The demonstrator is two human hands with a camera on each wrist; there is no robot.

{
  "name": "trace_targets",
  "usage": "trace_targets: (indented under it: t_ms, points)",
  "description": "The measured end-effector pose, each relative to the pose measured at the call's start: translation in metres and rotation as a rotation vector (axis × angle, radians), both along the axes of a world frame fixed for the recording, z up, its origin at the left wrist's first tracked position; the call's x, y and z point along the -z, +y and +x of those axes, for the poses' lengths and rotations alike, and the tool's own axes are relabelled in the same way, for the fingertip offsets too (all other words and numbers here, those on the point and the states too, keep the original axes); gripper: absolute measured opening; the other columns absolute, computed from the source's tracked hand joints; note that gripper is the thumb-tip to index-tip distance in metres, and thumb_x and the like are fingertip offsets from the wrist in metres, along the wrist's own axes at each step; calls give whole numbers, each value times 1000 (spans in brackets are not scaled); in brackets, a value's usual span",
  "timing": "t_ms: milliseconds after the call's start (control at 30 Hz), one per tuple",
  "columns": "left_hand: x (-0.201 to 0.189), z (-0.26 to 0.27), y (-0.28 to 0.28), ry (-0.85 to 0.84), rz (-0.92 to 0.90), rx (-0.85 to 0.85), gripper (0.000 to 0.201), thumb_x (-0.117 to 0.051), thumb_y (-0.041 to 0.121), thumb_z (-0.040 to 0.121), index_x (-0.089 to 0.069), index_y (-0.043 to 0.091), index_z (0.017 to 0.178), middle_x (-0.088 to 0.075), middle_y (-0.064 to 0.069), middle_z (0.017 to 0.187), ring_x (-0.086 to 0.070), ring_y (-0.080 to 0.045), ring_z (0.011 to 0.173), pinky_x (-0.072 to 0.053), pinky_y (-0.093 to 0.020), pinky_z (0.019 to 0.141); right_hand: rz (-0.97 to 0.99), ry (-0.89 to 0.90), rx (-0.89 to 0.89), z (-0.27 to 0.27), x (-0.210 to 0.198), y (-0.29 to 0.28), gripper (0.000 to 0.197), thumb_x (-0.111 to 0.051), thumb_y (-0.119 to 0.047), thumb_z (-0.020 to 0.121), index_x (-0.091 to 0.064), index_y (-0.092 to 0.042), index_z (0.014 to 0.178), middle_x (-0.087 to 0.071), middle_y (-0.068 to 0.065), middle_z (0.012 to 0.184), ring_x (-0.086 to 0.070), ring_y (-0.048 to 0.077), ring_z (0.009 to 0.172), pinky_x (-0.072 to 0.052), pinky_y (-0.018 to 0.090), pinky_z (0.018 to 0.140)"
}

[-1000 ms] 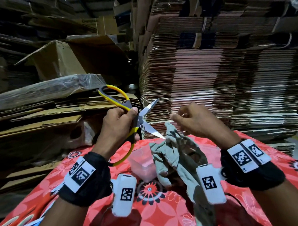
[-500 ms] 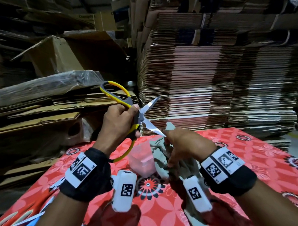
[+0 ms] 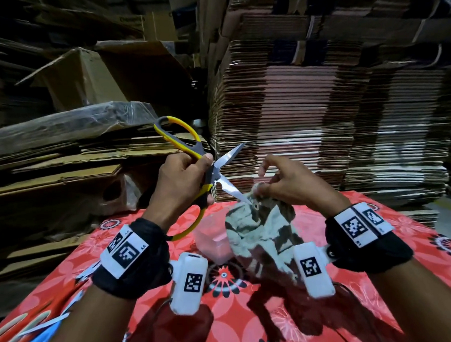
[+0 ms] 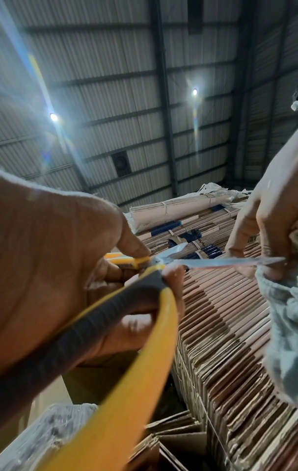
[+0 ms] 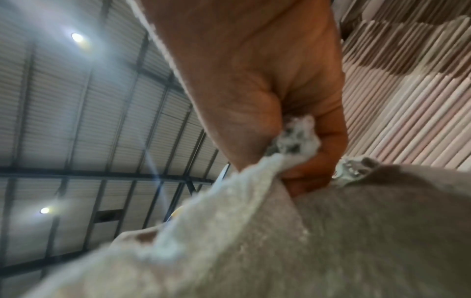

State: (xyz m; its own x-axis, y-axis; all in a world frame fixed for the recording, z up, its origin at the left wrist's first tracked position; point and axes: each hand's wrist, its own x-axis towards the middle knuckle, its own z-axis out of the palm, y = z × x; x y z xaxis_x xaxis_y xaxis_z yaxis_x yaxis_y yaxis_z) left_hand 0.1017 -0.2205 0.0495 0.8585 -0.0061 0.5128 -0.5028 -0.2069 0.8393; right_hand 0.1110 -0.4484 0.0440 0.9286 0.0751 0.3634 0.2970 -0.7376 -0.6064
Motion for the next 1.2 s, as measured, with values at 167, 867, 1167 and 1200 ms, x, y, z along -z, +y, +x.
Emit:
trace_targets:
  t_ms: [167,867,1167,1200]
  points:
    - [0,2,-1,-2,17,-21,38,-61,24,105,-62,-13,97,-73,-33,90,-65,-32,44,-48,-29,43,159,218,-291,-12,-16,-12,51,-89,-1,74,-63,-20,113,-78,8,95,-74,23,82,-54,42,78]
    - [5,0,-10,-109,247,-162,38,-66,32,101,-66,0,81,-67,-6,62,-61,-7,42,-39,-16,40,302,-455,-233,-18,-7,27,16,-83,-13,82,-82,-23,94,-79,-9,89,-75,3,87,-60,25,80]
    - [5,-1,-8,-160,245,-177,45,-61,43,102,-70,5,79,-72,-13,75,-68,-29,75,-52,-45,68,172,-738,-215,-19,4,41,24,-87,-9,81,-83,-15,103,-79,-7,93,-73,-1,83,-59,18,76]
    - [5,-3,-9,-169,249,-178,45,-61,42,102,-69,6,77,-71,-12,73,-67,-27,72,-51,-44,67,160,-794,-206,-18,7,43,23,-87,-8,81,-82,-13,103,-79,-6,92,-73,1,81,-59,20,73]
